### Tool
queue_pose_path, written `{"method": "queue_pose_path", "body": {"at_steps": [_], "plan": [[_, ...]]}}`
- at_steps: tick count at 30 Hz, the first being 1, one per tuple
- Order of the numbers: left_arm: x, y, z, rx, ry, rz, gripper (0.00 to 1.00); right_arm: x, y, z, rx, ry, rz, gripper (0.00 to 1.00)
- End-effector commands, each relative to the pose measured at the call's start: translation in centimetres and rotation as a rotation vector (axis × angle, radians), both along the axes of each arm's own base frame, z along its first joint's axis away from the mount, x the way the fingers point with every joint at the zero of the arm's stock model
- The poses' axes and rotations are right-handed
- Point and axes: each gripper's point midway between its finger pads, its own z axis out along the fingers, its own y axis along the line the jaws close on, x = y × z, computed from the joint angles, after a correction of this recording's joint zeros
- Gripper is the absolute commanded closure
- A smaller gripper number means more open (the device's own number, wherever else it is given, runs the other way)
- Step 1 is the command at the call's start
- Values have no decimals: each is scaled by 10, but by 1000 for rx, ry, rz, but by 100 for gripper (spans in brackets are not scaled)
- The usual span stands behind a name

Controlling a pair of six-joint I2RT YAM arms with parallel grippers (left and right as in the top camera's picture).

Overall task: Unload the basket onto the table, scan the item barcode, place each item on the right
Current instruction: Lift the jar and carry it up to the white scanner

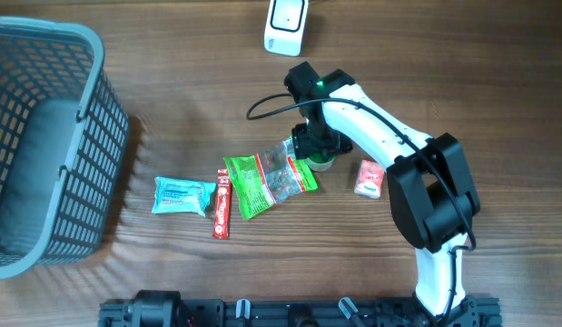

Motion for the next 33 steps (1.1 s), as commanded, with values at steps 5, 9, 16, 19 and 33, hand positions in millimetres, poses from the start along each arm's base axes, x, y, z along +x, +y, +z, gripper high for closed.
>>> {"method": "queue_pose_path", "body": {"at_steps": [5,9,16,19,33], "plan": [[0,-3,-1,3,-2,-13,0,2,7,-2,62,51,-665,0],[0,-3,-1,3,-2,-13,0,6,8,11,72,35,-631,0],[0,-3,-1,3,-2,-13,0,22,-2,68,83,-139,-135,0],[0,-3,-1,3,-2,-13,0,23,-2,80,85,-170,88,0],[0,-3,-1,3,-2,-13,0,5,-9,36,29,-25,554,0]]}}
